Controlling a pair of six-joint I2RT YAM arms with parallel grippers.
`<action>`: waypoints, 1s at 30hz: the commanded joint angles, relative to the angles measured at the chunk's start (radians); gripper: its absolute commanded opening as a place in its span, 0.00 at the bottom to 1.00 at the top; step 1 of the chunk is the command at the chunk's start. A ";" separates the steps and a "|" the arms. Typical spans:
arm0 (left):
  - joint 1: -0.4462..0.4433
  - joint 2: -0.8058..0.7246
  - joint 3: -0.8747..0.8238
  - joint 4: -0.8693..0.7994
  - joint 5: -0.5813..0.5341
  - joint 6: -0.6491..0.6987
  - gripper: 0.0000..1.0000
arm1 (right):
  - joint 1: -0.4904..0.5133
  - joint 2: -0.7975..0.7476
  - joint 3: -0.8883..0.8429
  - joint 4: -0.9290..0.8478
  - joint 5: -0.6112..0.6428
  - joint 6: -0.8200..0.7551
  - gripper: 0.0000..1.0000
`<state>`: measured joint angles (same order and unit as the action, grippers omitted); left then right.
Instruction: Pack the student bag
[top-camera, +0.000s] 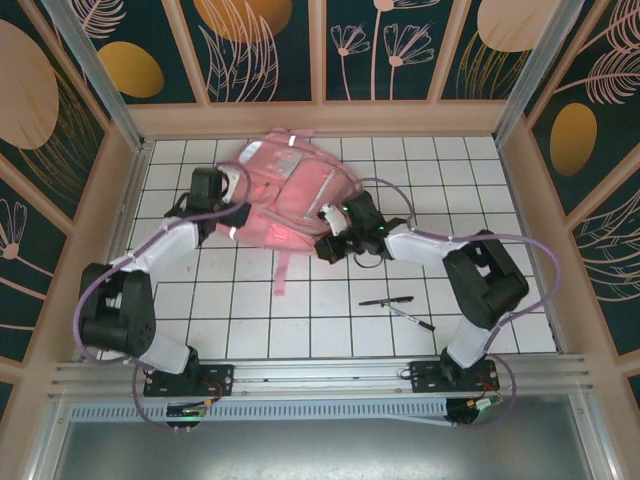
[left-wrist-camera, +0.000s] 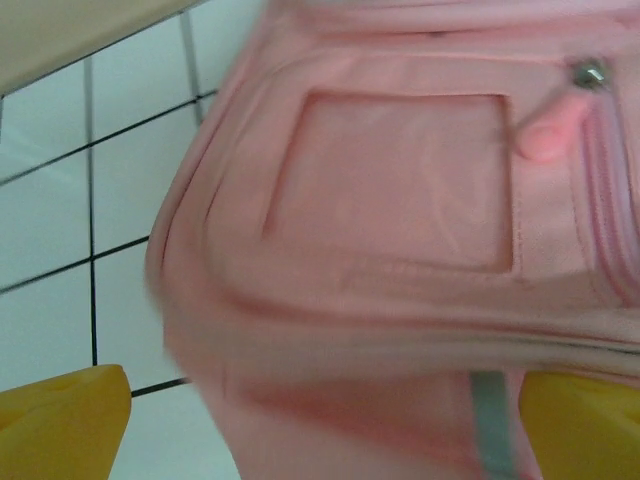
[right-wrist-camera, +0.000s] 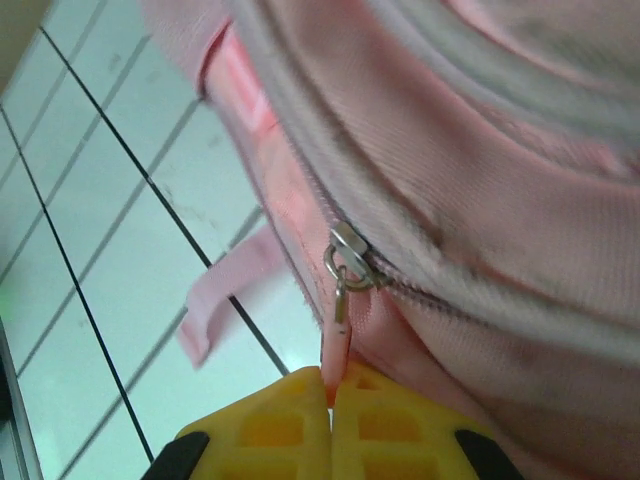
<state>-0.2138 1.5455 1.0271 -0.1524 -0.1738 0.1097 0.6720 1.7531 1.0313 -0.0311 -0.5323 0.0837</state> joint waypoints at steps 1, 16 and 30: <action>-0.005 -0.002 0.063 -0.146 0.004 -0.419 0.95 | 0.067 0.084 0.114 0.057 -0.070 -0.010 0.00; -0.013 -0.146 -0.289 0.009 0.441 -1.034 0.90 | 0.194 0.170 0.114 0.205 -0.109 0.093 0.00; -0.066 0.030 -0.226 0.019 0.216 -1.055 0.31 | 0.268 0.132 0.132 0.078 0.137 0.110 0.00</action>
<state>-0.2832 1.5425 0.7757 -0.1261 0.1543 -0.9516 0.9070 1.9430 1.1542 0.1051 -0.4706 0.1917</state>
